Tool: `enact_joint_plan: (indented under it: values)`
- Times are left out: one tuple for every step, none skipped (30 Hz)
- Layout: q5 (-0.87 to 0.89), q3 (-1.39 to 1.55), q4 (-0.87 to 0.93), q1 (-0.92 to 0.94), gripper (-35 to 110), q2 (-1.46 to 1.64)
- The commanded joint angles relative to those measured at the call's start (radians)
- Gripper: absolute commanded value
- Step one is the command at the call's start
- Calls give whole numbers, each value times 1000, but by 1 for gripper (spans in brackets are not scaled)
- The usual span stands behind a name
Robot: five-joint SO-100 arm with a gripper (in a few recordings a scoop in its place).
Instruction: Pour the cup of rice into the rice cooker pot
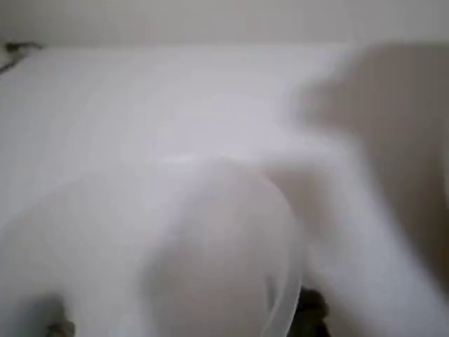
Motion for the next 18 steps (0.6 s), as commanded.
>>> enact_joint_plan:
  values:
    - [-86,-54,-221,-6,30,-121]
    - [-98,-71,-235,-5,31,-140]
    - [-115,-89,-244,-2,32,-160]
    - [-130,-112,-256,2,37,-183]
    - [-147,-138,-279,6,42,-212]
    - [-176,-169,-307,11,46,-247]
    - [-199,-204,-342,14,49,-290]
    - [-222,-242,-377,17,52,-334]
    - [-242,-281,-397,18,55,-373]
    - [-261,-322,-413,20,58,-410]
    - [-281,-364,-419,20,60,-440]
    - [-295,-403,-419,18,60,-465]
    - [-307,-448,-420,14,61,-491]
    - [-314,-492,-417,9,62,-514]
    - [-327,-534,-408,3,62,-537]
    - [-337,-572,-410,0,62,-565]
    - [-341,-594,-413,-5,62,-584]
    - [-341,-597,-416,-8,62,-589]
